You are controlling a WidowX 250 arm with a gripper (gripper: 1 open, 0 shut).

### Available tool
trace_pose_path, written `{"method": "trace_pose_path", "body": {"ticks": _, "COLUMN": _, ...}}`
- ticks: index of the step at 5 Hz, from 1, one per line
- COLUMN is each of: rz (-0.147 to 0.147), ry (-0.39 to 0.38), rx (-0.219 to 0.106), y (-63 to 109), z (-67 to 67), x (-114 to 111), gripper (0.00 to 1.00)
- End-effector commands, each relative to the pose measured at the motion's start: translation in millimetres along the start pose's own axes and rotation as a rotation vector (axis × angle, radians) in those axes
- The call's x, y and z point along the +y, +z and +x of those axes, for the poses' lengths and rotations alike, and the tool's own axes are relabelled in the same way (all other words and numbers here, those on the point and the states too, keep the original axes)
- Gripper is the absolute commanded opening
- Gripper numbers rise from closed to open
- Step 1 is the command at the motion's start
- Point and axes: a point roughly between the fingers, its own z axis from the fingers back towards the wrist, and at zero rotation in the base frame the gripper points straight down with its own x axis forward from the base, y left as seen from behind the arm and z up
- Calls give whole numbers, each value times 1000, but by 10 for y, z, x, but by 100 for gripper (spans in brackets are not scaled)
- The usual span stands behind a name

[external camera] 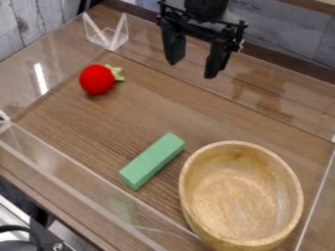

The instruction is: Move the red fruit to the right

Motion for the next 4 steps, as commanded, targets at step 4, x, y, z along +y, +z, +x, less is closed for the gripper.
{"method": "trace_pose_path", "body": {"ticks": 4, "rz": 68, "ry": -357, "rx": 3, "y": -289, "z": -96, "x": 1277, "gripper": 100}}
